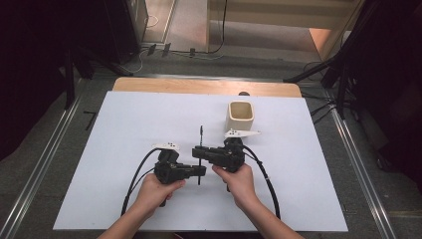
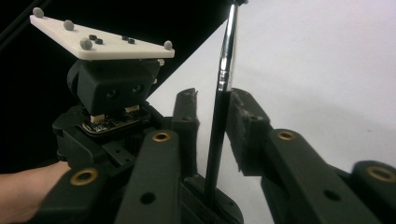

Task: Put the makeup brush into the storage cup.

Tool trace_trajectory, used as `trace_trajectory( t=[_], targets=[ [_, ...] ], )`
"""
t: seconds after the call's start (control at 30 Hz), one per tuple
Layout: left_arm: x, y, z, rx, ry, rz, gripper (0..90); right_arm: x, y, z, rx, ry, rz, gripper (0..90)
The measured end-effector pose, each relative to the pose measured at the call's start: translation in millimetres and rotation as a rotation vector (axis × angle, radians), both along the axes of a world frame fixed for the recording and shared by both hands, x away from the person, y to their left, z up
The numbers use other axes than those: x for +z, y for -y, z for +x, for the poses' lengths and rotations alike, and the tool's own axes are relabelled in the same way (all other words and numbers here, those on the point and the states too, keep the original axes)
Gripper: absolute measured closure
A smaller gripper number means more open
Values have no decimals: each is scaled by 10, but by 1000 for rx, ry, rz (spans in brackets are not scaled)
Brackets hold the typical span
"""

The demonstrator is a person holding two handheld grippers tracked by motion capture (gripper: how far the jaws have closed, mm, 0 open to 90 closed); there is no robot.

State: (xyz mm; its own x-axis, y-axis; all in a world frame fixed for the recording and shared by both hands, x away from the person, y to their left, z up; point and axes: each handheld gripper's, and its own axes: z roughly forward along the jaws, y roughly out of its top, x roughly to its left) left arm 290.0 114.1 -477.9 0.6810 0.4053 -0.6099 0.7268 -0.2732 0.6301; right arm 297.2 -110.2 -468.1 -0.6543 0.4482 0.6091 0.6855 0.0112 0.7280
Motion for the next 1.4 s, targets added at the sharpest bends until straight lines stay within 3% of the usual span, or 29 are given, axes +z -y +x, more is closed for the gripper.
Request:
trace_trajectory(
  t=[0.17,0.47,0.6,0.63,0.67,0.77,0.93,1.13,1.27,1.4],
  targets=[
    [3,2,-3,-5,2,-1,849,-13,-12,0,6,-8,-1,843],
    [8,-1,-4,-5,6,3,845,-4,-8,0,9,-27,16,857],
    [23,-9,-6,-5,29,14,836,-2,0,6,8,-25,14,858],
    [32,-11,-8,-2,34,22,804,-1,8,9,8,-25,12,858],
    [36,-10,-9,-1,42,21,694,0,15,11,5,-24,12,857],
    [54,-21,-6,11,71,54,536,-3,28,15,4,-20,3,857],
    [88,-40,6,5,82,80,430,-2,29,17,3,-18,-12,857],
    [113,-40,-40,-36,135,154,428,4,66,26,-10,-17,-24,857],
    [134,-43,-54,-31,143,195,428,12,79,26,-15,-4,-43,857],
    [161,-62,-84,-9,177,213,428,7,106,35,-23,-5,-56,857]
  ],
)
